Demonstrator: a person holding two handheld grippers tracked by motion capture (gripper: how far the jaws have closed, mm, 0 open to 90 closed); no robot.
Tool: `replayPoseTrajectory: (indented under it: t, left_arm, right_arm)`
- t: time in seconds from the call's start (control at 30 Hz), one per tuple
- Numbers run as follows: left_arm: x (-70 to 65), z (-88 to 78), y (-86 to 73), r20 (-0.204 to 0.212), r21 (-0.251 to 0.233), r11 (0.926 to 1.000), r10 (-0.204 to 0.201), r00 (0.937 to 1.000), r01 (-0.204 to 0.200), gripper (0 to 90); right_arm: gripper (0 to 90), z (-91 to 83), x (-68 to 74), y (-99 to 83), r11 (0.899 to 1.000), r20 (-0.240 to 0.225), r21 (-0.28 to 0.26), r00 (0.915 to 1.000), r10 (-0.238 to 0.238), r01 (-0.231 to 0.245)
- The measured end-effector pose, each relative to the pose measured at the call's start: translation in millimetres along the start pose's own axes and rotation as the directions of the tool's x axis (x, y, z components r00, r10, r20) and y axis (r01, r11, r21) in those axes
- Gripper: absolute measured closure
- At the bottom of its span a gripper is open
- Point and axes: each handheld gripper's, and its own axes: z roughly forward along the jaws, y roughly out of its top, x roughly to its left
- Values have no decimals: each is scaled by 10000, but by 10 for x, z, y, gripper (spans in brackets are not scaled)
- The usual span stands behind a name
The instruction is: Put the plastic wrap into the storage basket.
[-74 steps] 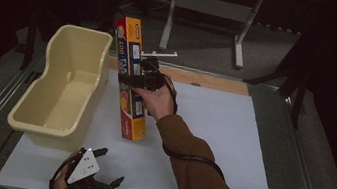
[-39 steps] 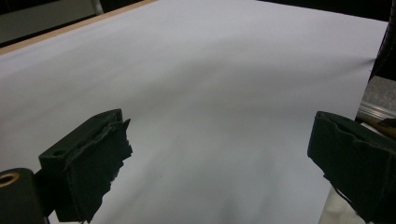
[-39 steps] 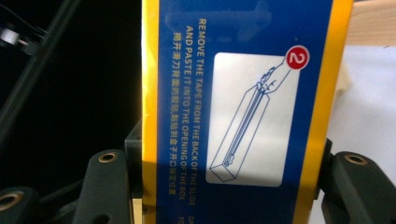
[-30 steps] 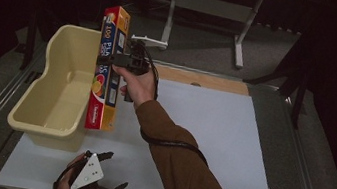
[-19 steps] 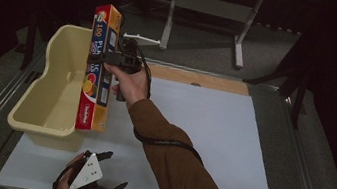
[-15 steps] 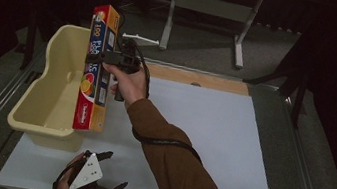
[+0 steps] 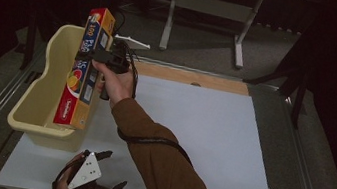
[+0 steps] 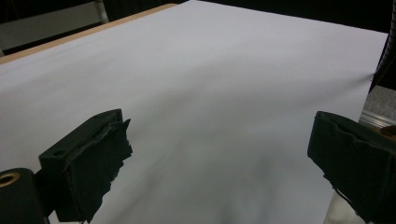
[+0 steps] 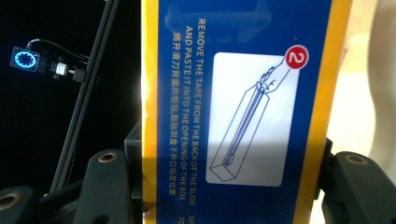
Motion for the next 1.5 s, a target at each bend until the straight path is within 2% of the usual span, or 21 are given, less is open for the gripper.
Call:
replayPoseTrajectory:
  t: [0.2,0.33,0.4,0.57,0.73,0.9,1.07,1.17,1.23,1.3,1.37,1.5]
  left_arm:
    - [2,-7,1,-30,-26,10000,3,10000,-3,47]
    - [14,-19,-3,-65,-88,10000,8,10000,-8,47]
    - [20,-19,-4,-55,-98,10000,-16,10000,15,47]
    - [22,-25,-5,-44,-150,9998,-133,9999,132,47]
    - [33,-30,-3,-64,-193,9997,-182,9998,180,47]
    - [39,-41,-2,-123,-235,9995,-198,9997,195,47]
    - [46,-46,-2,-138,-256,9994,-224,9997,220,47]
    - [40,-47,0,-138,-250,9995,-202,9997,199,47]
    - [44,-53,1,-150,-268,9994,-210,9997,206,47]
    - [49,-59,-1,-173,-294,9993,-222,9996,217,47]
    - [50,-58,-2,-171,-299,9993,-236,9996,231,47]
    - [48,-55,0,-157,-270,9994,-206,9997,202,47]
  right_arm:
    - [400,152,-14,-13,9997,245,-111,9995,222,-219]
    - [399,247,-32,-27,9997,460,-102,9987,207,-203]
    - [398,309,-66,-32,9991,373,-30,9984,419,-419]
    - [397,366,-96,-29,9984,589,-76,9966,572,-569]
    - [395,429,-143,-36,9946,656,160,9927,1009,-1022]
    - [393,471,-140,-58,9936,945,157,9894,1102,-1122]
    - [389,495,-126,-74,9958,1107,3,9897,912,-918]
    - [387,538,-121,-106,9986,1597,58,9859,510,-526]
    - [388,550,-146,-109,9975,1662,56,9837,683,-702]
    - [388,542,-171,-101,9942,1749,62,9790,1045,-1072]
    - [388,538,-205,-89,9895,1595,123,9772,1405,-1443]
    - [385,544,-207,-78,9879,1711,280,9744,1457,-1526]
